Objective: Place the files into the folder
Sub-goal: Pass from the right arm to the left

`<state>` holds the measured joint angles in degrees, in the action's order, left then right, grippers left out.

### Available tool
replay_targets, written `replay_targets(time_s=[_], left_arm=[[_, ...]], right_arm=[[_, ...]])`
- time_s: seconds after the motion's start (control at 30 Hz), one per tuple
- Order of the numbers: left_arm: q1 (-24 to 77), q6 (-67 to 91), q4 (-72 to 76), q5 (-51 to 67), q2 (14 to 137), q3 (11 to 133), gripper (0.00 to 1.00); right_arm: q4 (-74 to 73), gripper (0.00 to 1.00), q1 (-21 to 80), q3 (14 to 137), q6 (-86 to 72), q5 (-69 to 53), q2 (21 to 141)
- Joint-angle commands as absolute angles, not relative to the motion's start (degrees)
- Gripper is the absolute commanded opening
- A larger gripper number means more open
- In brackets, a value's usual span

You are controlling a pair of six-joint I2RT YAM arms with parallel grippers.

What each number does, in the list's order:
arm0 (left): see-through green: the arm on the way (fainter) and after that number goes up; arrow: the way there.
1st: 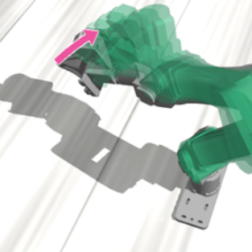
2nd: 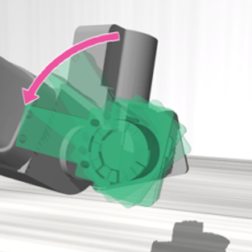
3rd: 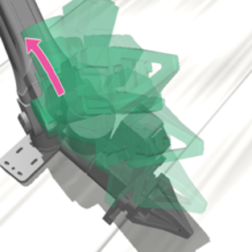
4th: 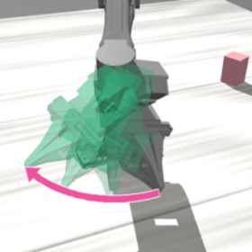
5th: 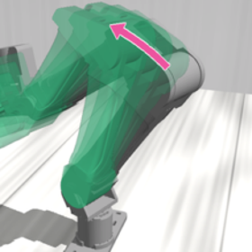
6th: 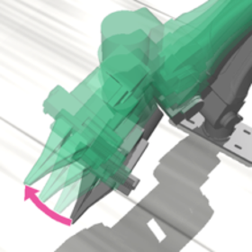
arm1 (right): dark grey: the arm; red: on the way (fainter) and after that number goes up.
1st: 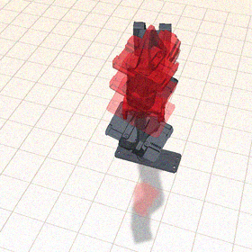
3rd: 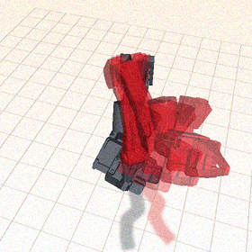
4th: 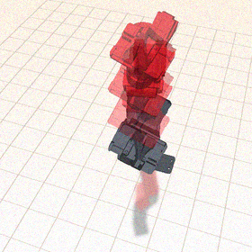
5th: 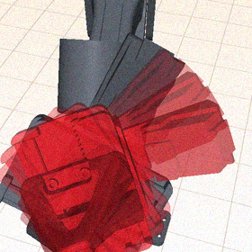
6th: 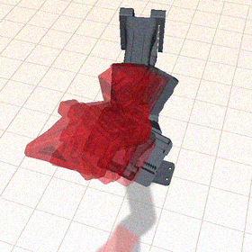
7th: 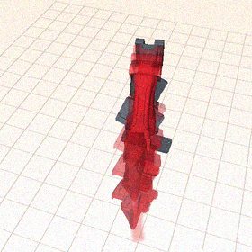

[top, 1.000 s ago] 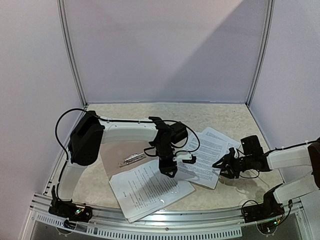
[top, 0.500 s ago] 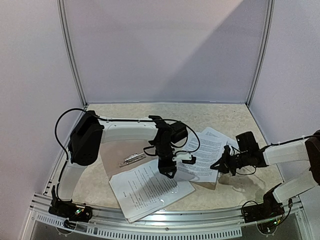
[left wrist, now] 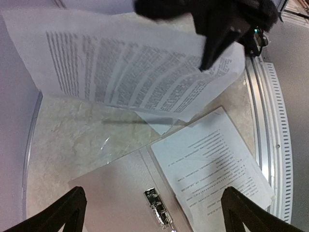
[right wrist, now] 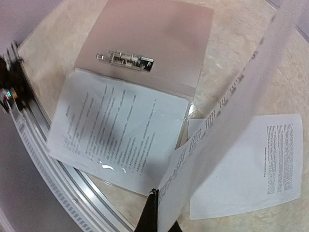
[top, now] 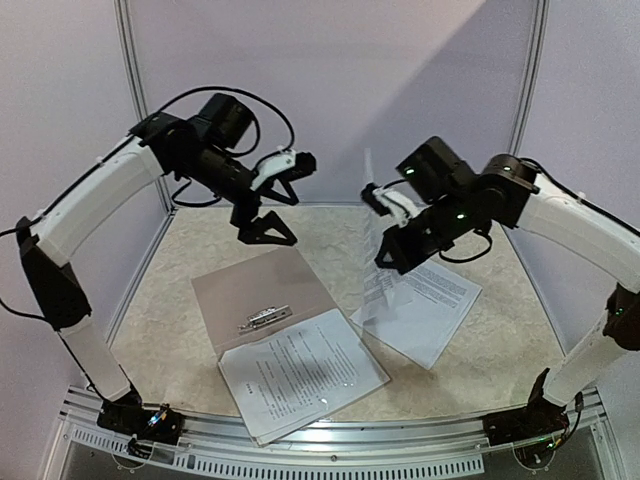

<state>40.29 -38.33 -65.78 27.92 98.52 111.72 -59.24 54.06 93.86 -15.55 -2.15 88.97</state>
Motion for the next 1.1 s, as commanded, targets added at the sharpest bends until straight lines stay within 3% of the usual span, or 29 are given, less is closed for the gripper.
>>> replay_targets(time_s=[0.0, 0.37, 0.8, 0.93, 0.97, 1.07], left_arm=[[38.74, -44.65, -70.04, 28.02, 94.19, 105.70, 1.00], [35.77, -44.59, -66.92, 21.92, 84.79, 91.11, 1.00], [32.17, -41.96, -61.02, 17.88, 84.68, 90.14, 1.00], [32.17, -40.28, -63.21, 24.56, 85.55, 91.53, 0.98], [32.17, -40.63, -64.72, 27.80, 85.52, 91.84, 0.92], [32.25, -42.26, -68.15, 34.59, 84.57, 91.75, 0.53]], right_arm=[[-78.11, 0.00, 62.11, 103.05, 3.59, 13.26, 98.91], [-73.77, 0.00, 66.77, 110.61, 14.62, 15.88, 101.06], [-73.02, 0.00, 67.03, 109.87, 16.99, 15.00, 99.36], [-72.42, 0.00, 66.98, 109.60, 17.72, 15.10, 98.89], [-72.28, 0.00, 67.02, 109.53, 17.75, 15.19, 98.88], [-71.51, 0.00, 66.99, 109.22, 17.71, 15.55, 98.64]])
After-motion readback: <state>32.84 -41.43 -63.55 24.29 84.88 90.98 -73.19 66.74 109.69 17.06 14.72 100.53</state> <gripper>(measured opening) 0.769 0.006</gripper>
